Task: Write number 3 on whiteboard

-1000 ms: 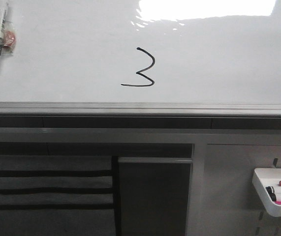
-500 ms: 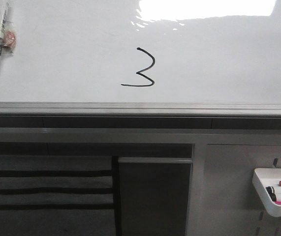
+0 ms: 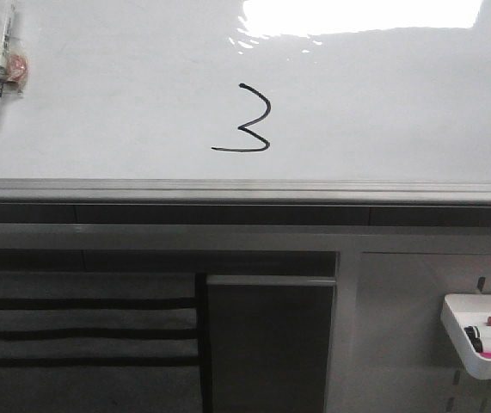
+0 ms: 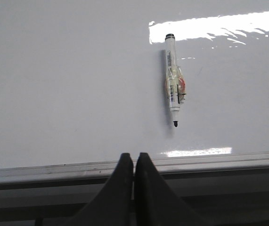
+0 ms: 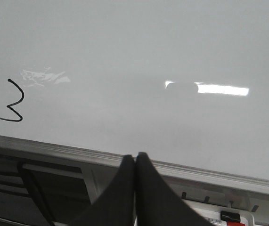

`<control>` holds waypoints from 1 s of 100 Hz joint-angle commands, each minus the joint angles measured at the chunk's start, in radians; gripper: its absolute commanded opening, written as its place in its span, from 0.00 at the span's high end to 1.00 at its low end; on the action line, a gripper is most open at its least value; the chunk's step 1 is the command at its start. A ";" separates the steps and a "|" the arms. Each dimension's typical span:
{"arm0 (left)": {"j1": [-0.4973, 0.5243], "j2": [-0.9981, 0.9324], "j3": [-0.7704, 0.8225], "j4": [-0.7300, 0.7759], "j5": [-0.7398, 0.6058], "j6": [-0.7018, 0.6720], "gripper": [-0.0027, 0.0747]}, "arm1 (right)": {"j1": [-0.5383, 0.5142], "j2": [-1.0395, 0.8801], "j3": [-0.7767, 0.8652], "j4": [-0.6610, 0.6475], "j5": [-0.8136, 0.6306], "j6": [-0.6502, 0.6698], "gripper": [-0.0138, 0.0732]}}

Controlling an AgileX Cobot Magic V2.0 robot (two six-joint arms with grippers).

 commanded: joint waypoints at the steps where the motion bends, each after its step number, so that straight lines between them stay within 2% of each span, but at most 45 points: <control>1: 0.000 -0.028 0.008 0.022 -0.157 -0.034 0.99 | -0.005 0.000 -0.022 0.001 -0.077 -0.005 0.92; 82: 0.000 -0.027 0.008 0.005 -0.152 -0.034 0.99 | -0.005 0.000 -0.022 0.001 -0.077 -0.005 0.92; 93: 0.000 -0.027 0.008 0.005 -0.152 -0.034 0.99 | -0.003 -0.058 -0.001 0.001 -0.079 -0.005 0.92; 100: 0.000 -0.027 0.008 0.005 -0.152 -0.034 0.99 | -0.011 -0.110 0.051 -0.010 -0.152 0.000 0.92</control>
